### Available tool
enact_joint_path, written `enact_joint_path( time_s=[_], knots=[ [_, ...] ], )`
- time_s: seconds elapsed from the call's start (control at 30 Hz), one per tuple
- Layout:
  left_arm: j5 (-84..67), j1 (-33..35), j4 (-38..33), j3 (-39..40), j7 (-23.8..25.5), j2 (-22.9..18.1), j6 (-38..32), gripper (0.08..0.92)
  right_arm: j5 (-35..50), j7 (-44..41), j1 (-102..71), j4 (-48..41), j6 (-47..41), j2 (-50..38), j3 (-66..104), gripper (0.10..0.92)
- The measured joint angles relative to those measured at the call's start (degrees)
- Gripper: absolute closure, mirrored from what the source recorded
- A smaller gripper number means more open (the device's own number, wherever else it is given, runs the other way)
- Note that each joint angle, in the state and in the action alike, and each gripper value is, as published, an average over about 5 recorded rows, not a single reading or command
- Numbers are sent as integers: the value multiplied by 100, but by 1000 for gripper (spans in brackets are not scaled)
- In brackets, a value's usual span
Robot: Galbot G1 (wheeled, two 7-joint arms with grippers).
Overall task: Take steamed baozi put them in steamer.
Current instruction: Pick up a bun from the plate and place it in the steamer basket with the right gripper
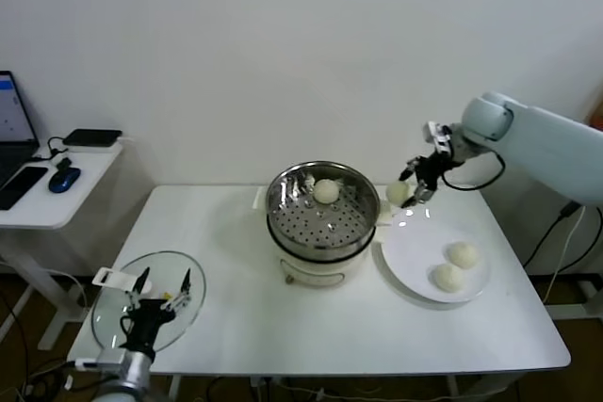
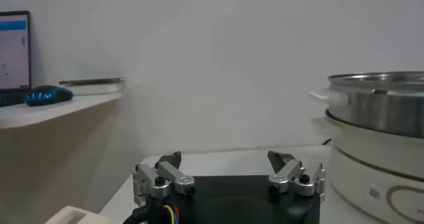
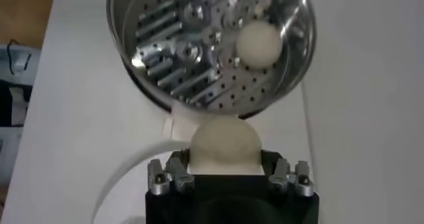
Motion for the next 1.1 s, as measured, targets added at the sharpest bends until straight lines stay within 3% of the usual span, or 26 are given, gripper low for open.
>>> enact_joint_path(
  time_s=[0.4, 1.1],
  knots=[
    [-48, 55, -265, -35, -17, 13, 37, 177, 878, 146, 338, -191, -179, 1176, -383, 324],
    [-115, 85, -465, -89, -82, -9, 72, 177, 1084, 26, -581, -2163, 68, 3331, -623, 321]
  ],
)
